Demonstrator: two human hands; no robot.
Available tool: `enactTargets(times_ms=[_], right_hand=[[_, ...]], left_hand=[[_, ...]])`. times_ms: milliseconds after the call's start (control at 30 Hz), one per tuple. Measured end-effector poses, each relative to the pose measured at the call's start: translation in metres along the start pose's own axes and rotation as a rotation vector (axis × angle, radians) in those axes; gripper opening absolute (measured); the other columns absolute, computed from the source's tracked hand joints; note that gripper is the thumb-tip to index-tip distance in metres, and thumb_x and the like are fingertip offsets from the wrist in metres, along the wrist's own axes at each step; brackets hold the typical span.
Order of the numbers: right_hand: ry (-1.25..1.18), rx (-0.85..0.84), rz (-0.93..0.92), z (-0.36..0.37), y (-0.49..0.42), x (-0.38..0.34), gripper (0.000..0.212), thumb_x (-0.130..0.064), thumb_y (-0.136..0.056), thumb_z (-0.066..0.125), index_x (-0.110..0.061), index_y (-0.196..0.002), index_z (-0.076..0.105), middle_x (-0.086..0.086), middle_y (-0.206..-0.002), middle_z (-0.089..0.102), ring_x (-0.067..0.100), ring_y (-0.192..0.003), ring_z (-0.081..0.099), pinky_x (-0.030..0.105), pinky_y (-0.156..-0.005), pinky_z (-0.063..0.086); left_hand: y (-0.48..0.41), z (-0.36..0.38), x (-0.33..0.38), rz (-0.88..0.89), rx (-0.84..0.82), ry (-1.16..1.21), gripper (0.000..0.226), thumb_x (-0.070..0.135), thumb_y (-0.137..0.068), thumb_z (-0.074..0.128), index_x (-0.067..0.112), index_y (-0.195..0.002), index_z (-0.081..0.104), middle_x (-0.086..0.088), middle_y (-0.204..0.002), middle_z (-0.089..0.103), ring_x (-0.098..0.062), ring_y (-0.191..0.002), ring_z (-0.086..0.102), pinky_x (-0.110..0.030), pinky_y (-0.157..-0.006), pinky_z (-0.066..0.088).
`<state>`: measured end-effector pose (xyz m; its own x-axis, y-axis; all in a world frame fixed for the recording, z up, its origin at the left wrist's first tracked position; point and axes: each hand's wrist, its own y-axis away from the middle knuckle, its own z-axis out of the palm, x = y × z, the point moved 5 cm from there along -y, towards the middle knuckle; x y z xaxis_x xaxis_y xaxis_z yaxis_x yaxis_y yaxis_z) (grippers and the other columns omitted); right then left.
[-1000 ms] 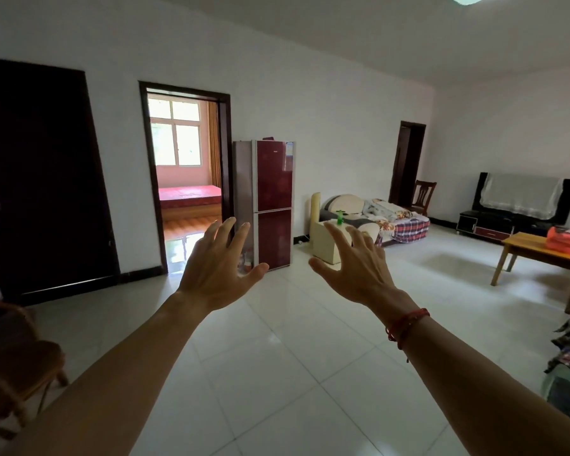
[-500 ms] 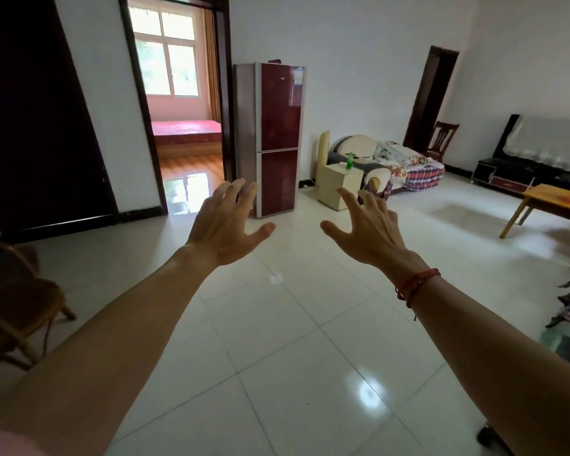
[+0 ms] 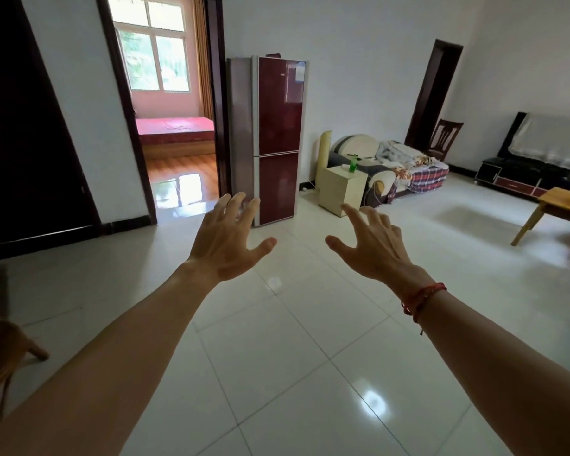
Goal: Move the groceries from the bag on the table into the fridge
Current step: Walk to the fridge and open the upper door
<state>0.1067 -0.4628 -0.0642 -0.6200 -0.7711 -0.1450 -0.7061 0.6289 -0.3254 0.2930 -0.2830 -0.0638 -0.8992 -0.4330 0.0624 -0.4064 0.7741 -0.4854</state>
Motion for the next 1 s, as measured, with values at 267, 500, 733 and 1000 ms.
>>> enactTargets(times_ms=[267,500,733,1000], right_hand=[[0.015,-0.006,-0.018,0.040,-0.098,0.010,0.079,-0.067,-0.093,0.049,-0.032,-0.158,0.020,0.019,-0.156,0.032,0.039,-0.139,0.036,0.055,-0.108,0.035],[0.013,-0.013,-0.043,0.094,-0.213,0.034,0.079,-0.066,-0.093,0.050,-0.033,-0.158,0.018,0.020,-0.158,0.029,0.041,-0.142,0.033,0.057,-0.111,0.032],[0.014,-0.028,-0.056,0.140,-0.361,0.075,0.079,-0.068,-0.092,0.048,-0.035,-0.158,0.018,0.018,-0.157,0.030,0.039,-0.141,0.033,0.055,-0.111,0.032],[0.000,-0.065,-0.085,0.194,-0.505,0.090,0.082,-0.073,-0.089,0.047,-0.038,-0.156,0.015,0.014,-0.153,0.035,0.037,-0.134,0.039,0.054,-0.109,0.037]], left_hand=[[-0.083,0.060,-0.037,-0.004,-0.039,0.020,0.096,0.078,-0.079,0.015,0.018,-0.153,0.028,-0.013,-0.159,0.027,-0.036,-0.147,0.020,-0.052,-0.115,0.027],[-0.183,0.130,-0.065,-0.014,-0.066,0.018,0.092,0.075,-0.081,0.024,0.019,-0.154,0.028,-0.012,-0.161,0.025,-0.034,-0.149,0.018,-0.051,-0.117,0.024],[-0.320,0.206,-0.095,-0.033,-0.078,0.019,0.098,0.079,-0.076,0.015,0.020,-0.154,0.029,-0.012,-0.160,0.028,-0.034,-0.148,0.020,-0.050,-0.117,0.023],[-0.437,0.264,-0.142,-0.062,-0.070,0.008,0.097,0.079,-0.077,0.016,0.020,-0.153,0.030,-0.011,-0.160,0.027,-0.033,-0.148,0.021,-0.048,-0.117,0.024]])
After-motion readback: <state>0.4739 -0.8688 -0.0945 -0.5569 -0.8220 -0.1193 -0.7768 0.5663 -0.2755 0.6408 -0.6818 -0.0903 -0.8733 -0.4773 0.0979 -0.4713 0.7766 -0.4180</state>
